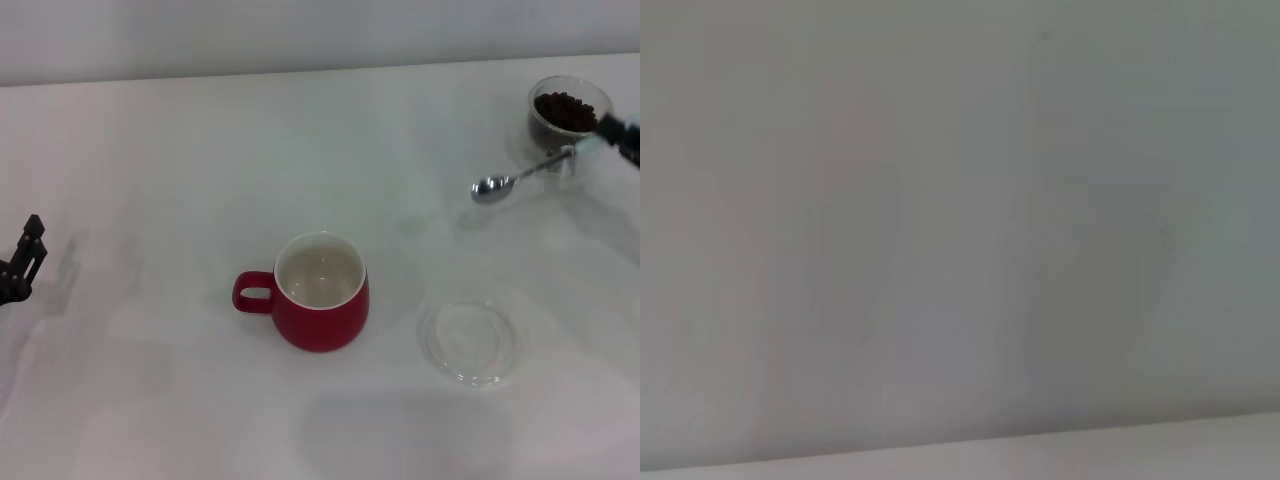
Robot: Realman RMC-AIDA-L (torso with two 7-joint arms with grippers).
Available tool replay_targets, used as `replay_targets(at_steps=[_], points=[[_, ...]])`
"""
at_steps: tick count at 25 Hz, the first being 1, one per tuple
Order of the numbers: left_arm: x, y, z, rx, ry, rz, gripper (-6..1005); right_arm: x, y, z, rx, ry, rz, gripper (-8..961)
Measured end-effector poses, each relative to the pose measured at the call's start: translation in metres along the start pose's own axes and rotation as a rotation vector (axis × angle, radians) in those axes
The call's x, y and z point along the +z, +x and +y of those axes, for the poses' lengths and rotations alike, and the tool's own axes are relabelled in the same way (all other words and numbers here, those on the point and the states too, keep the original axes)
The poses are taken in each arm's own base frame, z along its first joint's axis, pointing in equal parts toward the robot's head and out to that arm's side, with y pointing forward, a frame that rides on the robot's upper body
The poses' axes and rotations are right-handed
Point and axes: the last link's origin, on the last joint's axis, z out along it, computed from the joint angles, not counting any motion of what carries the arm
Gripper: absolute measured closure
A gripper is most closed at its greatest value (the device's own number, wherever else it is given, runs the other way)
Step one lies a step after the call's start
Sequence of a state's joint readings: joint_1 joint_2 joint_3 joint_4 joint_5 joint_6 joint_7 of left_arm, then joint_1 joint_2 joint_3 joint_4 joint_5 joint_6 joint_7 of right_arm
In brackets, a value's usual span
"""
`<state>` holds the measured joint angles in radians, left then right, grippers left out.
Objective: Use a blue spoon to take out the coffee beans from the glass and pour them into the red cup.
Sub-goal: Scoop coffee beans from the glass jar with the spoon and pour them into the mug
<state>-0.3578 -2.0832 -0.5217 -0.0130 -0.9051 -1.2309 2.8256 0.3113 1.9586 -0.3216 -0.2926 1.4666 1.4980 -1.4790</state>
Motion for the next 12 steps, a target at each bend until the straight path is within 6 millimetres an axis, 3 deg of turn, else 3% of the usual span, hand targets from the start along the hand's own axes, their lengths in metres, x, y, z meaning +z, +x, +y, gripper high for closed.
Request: replay_targets(at_steps=[2, 6, 12], points=[[0.0, 0.0, 0.001, -0.002, -0.001, 0.001, 409, 0.013, -0.023, -0.001, -0.067, 0.024, -0.027, 805], [0.001, 0.0, 0.001, -0.002, -0.002, 0.001, 409, 0.02, -0.044, -0.003, -0.136, 0.06, -0.046, 805], [0.0, 0.0, 0.001, -0.006, 0.005, 0.002, 408, 0.018, -0.082, -0.004, -0.229, 0.105, -0.108, 804]])
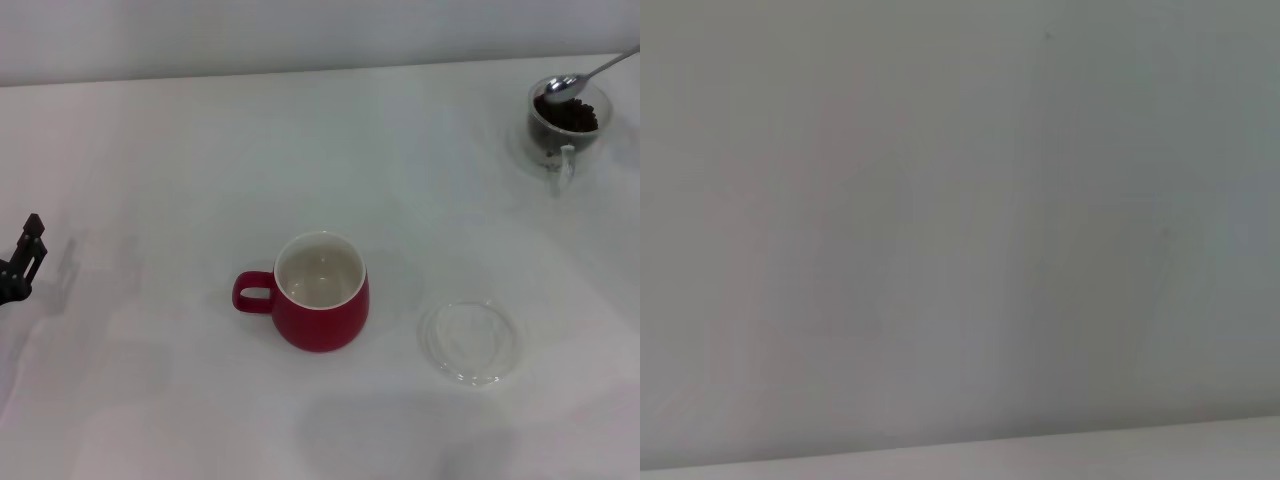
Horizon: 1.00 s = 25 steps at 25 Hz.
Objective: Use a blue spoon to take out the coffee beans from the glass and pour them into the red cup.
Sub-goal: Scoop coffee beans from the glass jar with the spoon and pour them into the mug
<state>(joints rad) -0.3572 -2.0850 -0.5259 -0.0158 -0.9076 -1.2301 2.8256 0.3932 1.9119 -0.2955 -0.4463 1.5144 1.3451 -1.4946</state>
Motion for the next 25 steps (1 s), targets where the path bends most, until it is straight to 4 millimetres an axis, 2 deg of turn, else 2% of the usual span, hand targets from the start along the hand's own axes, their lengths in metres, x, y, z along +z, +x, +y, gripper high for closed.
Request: replay_targets(at_steps=[4, 7, 15, 25], points=[[0.0, 0.0, -0.001, -0.001, 0.004, 0.002, 408, -0.002, -0.015, -0.002, -0.064, 0.008, -0.031, 804], [0.001, 0.001, -0.001, -0.001, 0.004, 0.003, 408, -0.001, -0.018, -0.003, -0.096, 0.016, -0.039, 803], [0.003, 0.002, 0.0, 0.001, 0.001, 0.008, 409, 0.008, -0.016, 0.0, -0.189, 0.012, -0.02, 803], [0.003, 0.002, 0.0, 0.0, 0.001, 0.003, 408, 0.015, -0.009, -0.01, -0.285, 0.087, 0.042, 802]])
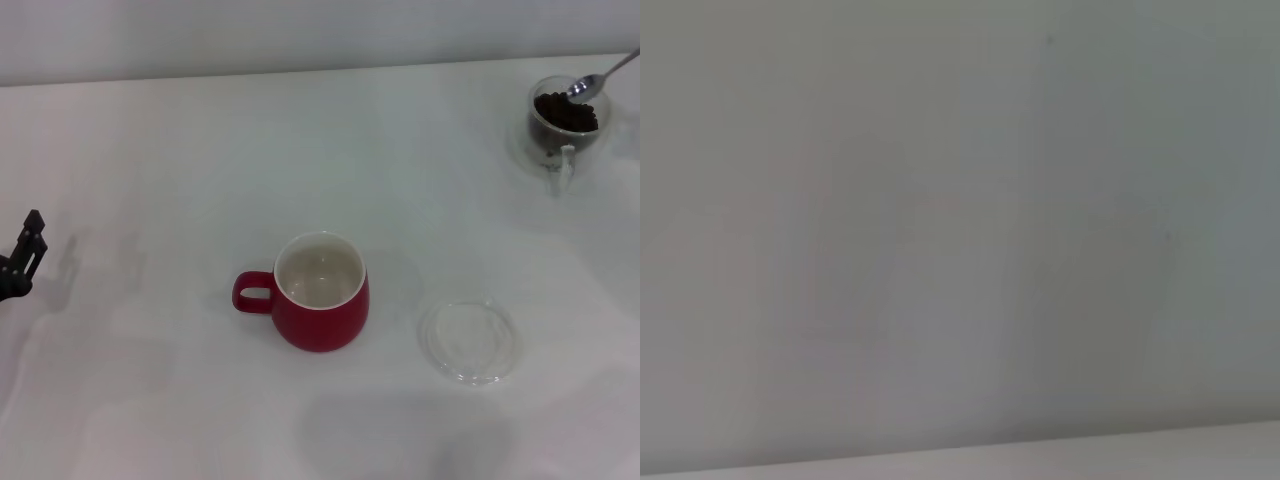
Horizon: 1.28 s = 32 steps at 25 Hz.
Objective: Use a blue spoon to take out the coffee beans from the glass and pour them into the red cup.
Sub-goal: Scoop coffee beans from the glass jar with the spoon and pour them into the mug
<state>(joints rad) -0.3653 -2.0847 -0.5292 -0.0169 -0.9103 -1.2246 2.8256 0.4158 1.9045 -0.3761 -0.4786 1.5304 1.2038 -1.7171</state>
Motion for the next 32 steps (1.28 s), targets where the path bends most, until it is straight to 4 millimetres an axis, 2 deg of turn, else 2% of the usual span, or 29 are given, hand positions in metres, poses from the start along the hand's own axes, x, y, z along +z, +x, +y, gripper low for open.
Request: replay_targets(at_steps=[9, 32], points=[[-0.001, -0.001, 0.0, -0.001, 0.002, -0.003, 408, -0.005, 0.001, -0.006, -0.026, 0.024, 0.016, 801], [0.0, 0.0, 0.0, 0.002, -0.003, -0.004, 409, 0.0, 0.011, -0.006, -0.066, 0.055, 0.054, 799]])
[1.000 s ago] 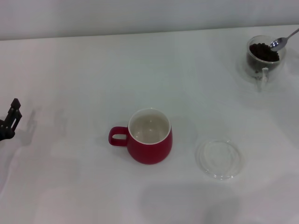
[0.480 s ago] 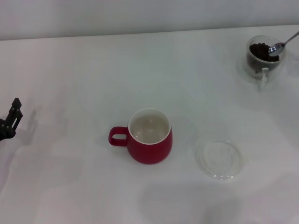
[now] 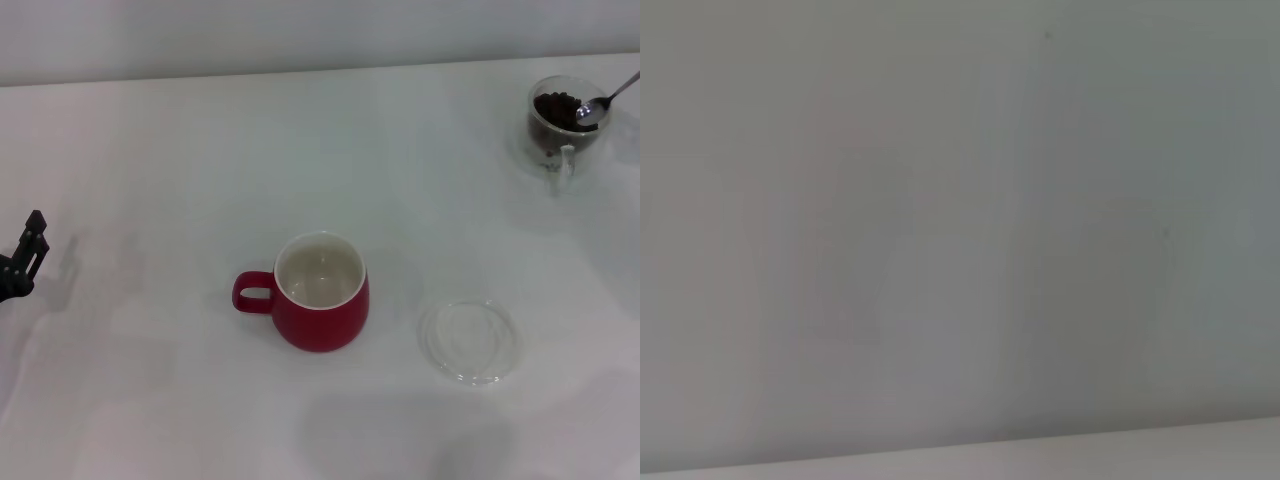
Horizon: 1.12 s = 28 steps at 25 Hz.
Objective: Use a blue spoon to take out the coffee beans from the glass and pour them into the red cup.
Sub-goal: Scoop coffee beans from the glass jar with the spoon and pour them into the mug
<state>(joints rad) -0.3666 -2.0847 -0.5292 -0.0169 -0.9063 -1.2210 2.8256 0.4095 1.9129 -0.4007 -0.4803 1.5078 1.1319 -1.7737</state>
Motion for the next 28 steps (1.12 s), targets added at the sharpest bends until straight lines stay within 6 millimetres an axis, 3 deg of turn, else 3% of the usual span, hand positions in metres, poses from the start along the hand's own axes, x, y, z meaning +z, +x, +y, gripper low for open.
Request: replay_targets(at_steps=[10, 28], points=[[0.0, 0.0, 0.0, 0.0, 0.001, 0.0, 408, 0.004, 0.01, -0.003, 0.046, 0.057, 0.014, 798], [0.002, -0.002, -0.001, 0.001, 0.004, -0.019, 409, 0.006, 0.021, -0.003, 0.284, 0.115, 0.008, 797]])
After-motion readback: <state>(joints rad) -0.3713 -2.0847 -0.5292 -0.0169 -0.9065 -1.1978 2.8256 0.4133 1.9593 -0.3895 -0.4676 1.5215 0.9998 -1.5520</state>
